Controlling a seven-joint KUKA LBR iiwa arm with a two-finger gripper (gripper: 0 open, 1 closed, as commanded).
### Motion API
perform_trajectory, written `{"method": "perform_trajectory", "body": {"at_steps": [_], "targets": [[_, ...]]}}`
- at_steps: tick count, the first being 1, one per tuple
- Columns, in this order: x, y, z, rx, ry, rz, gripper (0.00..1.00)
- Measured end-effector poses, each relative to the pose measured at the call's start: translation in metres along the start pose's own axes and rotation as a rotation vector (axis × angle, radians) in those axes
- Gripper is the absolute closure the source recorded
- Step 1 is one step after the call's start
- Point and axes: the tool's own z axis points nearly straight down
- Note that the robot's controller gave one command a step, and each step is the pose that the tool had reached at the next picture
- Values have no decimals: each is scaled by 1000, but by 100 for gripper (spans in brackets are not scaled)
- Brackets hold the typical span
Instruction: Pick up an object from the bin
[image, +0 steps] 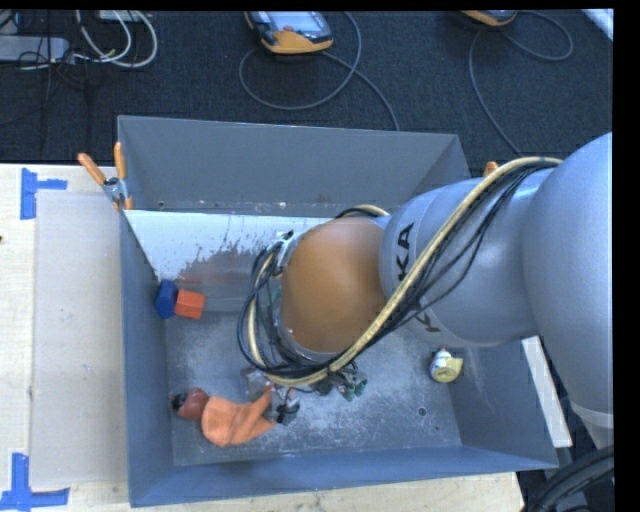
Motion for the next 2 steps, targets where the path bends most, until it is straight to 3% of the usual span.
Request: {"method": "perform_trajectory", "body": {"at_steps": [1, 2], "targets": [[-7, -10, 15, 2, -8, 11, 100], [0, -3, 0, -5, 14, 23, 100]]}}
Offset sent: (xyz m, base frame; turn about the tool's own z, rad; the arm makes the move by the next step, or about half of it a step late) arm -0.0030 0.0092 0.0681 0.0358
